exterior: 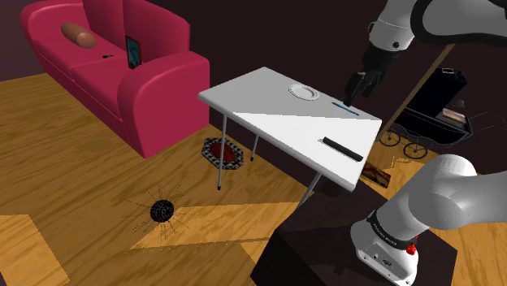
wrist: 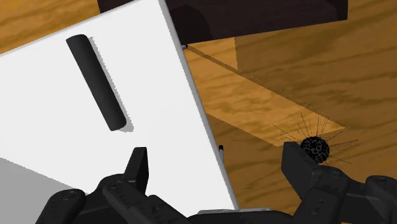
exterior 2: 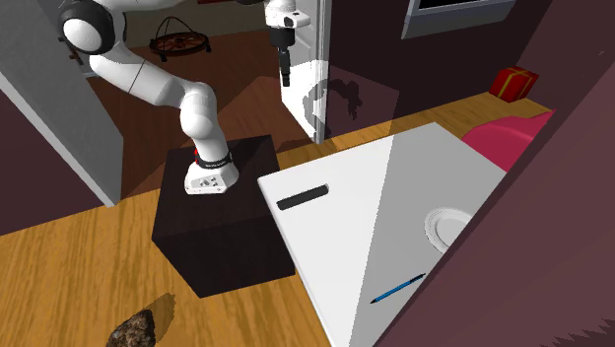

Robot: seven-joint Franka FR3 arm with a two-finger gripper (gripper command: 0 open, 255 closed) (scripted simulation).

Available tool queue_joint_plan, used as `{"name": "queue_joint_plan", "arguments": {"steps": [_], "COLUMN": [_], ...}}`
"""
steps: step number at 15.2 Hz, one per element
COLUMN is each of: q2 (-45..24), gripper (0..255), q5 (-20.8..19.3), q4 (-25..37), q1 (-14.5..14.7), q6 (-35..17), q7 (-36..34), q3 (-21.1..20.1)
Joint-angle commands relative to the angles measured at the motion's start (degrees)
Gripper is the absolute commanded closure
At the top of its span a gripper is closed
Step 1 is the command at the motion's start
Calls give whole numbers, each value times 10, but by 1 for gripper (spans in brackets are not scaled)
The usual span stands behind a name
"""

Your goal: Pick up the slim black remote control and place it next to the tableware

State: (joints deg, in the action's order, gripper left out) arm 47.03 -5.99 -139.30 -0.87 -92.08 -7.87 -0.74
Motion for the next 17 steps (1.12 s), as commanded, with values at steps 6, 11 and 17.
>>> {"name": "queue_joint_plan", "arguments": {"steps": [6, 11, 17], "q2": [12, -3, -67], "gripper": [0, 0, 0], "q5": [-37, -80, -134], "q4": [-82, -146, -193], "q1": [-12, -31, -56], "q6": [-77, -165, -287], "q7": [60, 120, 192], "q3": [53, 111, 190]}}
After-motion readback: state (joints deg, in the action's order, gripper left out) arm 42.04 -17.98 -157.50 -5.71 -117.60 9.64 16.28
